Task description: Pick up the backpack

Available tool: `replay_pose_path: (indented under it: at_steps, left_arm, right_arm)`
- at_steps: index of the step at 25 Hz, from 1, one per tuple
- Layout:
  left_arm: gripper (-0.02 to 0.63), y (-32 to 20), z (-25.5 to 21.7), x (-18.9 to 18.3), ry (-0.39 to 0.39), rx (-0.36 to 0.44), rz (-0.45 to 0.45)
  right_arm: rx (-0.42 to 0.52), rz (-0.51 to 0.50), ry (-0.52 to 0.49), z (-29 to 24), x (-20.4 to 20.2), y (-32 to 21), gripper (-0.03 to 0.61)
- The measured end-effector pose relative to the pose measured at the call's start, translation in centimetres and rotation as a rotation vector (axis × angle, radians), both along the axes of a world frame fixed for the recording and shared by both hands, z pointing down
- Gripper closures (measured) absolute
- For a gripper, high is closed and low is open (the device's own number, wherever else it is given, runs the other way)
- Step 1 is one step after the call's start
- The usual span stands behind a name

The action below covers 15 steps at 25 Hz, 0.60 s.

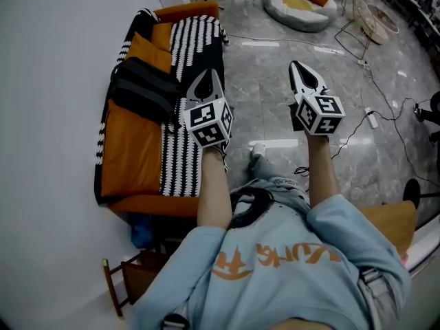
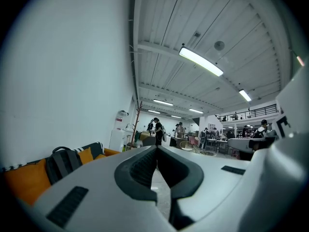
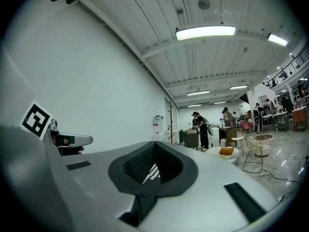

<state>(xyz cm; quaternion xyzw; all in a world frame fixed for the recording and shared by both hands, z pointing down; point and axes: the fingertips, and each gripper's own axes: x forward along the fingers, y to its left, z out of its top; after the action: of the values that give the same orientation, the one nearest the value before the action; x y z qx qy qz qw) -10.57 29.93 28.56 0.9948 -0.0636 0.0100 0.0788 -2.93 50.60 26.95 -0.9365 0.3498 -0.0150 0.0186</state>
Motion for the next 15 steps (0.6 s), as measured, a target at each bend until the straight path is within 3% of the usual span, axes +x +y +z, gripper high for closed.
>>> replay_pose_path:
  at_steps: [7,15]
  left_arm:
    - [0.594,-4.9,1.8,2.7,-0.03,-0.009,-0.073]
    - [0.594,-7.4,3.2,12.9,-0.075,0.004,-0.081]
  right_arm:
    - [-0.001,-0.064,-0.029,2.2,4.0,-4.7,0.581]
    - [0.012,-0.069,-0.082,3.9,15.3,-7.5,0.581]
